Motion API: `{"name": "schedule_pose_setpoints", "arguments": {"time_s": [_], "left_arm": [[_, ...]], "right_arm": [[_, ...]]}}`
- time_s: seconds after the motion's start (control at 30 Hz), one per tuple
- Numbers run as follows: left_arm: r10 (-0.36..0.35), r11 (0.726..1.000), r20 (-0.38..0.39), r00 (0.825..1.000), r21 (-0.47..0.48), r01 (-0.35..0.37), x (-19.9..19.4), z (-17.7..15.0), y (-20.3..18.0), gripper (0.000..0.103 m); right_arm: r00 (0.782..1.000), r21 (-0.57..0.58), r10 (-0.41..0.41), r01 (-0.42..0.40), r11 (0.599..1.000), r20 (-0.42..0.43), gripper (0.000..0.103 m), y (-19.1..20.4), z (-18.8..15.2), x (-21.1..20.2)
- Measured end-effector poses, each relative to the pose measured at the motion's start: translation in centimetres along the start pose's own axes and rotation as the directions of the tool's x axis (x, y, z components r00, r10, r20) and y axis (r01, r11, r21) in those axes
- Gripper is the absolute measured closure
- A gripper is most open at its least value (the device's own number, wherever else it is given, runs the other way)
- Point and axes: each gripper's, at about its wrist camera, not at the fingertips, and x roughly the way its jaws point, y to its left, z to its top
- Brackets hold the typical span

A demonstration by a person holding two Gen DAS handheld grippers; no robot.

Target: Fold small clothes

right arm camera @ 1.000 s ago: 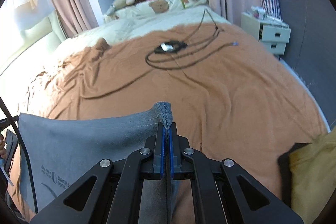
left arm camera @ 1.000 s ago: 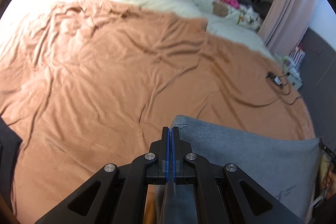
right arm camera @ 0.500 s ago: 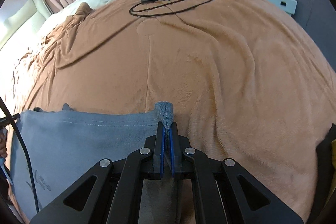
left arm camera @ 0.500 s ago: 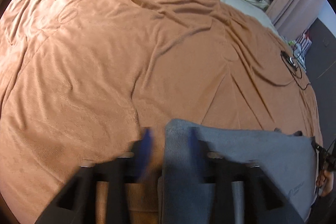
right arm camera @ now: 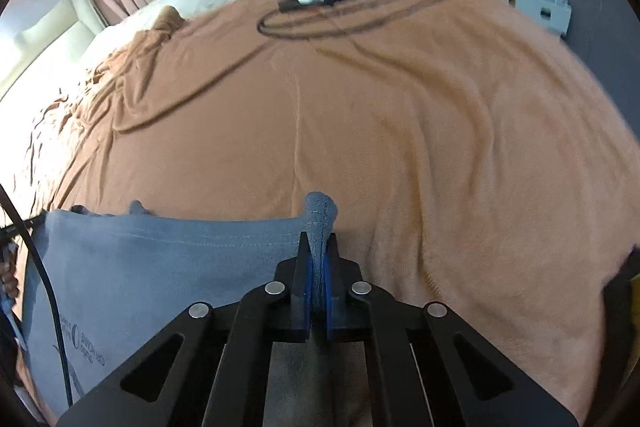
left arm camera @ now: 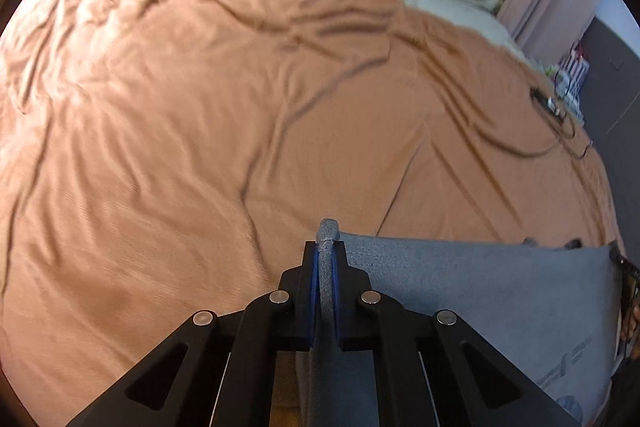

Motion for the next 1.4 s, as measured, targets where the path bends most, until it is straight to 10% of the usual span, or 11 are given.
{"name": "schedule_pose_setpoints", "arguments": {"time_s": [0.3,0.57,0.7,1.4], "left_arm": [[0.047,0.998,0.043,0.998,0.027,-0.048,-0.6,1.8,-0.7,0.097],[0.07,0.997,-0.113,0.991,-0.012,-0.072,4.0,0.3,0.0,0.08],[0.081,0.996,-0.079,0.994,-0.025,-0.083,1.5,0.1,0.3,0.052],[0.045,0.998,0.089,0.995,-0.043,-0.041,-16.6,-6.5,-1.5,0.029]], "right_arm": [[0.997,0.014,-0.033,0.032,0.999,0.073,0.103,0.4,0.6,-1.2],[0.992,0.024,-0.039,0.043,0.999,-0.124,0.097,0.2,-0.3,4.5],[0.994,0.036,-0.046,0.05,0.998,-0.102,0.042,0.2,0.0,3.0],[0.998,0.091,0.055,-0.052,0.995,-0.03,0.042,0.9,-6.7,-13.7]]}}
